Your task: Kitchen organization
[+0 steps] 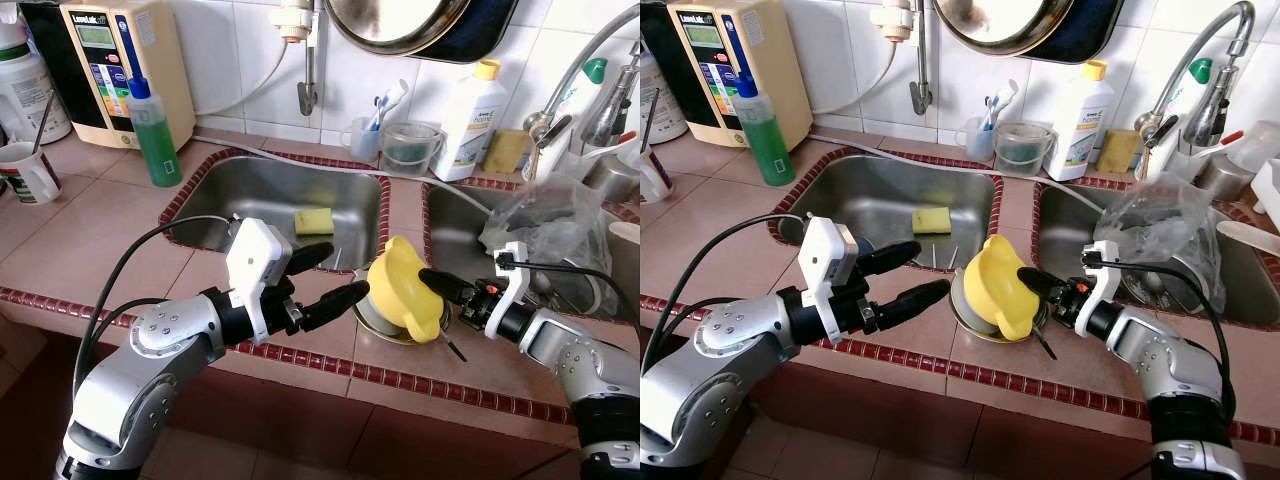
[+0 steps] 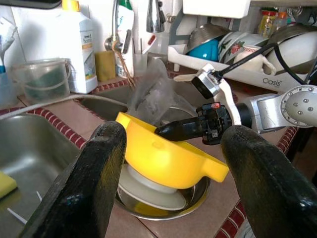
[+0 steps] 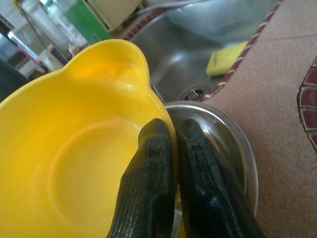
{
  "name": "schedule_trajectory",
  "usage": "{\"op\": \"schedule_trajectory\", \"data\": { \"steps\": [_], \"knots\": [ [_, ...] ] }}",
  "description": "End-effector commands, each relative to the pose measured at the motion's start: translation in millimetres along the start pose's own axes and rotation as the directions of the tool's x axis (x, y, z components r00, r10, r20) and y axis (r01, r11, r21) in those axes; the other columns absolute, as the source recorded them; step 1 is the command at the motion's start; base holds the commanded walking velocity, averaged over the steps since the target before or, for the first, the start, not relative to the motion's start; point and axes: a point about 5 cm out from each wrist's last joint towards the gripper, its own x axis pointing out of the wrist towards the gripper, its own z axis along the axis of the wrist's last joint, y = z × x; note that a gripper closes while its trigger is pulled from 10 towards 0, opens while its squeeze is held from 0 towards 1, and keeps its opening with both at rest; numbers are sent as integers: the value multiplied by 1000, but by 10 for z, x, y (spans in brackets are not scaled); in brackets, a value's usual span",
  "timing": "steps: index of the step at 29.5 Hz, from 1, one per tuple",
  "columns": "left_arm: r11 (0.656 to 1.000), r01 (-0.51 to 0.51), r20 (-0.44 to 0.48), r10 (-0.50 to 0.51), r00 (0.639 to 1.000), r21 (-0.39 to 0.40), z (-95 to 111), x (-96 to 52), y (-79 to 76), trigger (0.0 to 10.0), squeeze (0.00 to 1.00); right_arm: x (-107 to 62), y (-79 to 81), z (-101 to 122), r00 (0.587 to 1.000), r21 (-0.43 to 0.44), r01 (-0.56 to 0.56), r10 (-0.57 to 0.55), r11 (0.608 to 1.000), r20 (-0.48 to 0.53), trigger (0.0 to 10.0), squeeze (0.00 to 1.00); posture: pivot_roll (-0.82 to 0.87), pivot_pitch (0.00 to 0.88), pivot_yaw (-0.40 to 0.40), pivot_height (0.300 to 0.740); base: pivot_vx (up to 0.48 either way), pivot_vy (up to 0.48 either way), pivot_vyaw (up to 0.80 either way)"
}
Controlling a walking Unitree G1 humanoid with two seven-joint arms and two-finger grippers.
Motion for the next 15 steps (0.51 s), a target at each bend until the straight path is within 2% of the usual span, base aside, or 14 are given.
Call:
{"op": "schedule_trajectory", "data": {
  "steps": [1,15],
  "knots": [
    [1000,8,11,-8,1000,21,43,24,7,10000,0,19,38,116,999,-16,-12,12,1000,48,0,0,40,0,-21,740,0,0,0],
    [999,-16,35,15,999,31,89,51,86,10000,0,45,62,301,991,-4,0,0,1000,133,0,0,36,0,-17,740,0,0,0]
  ]
}}
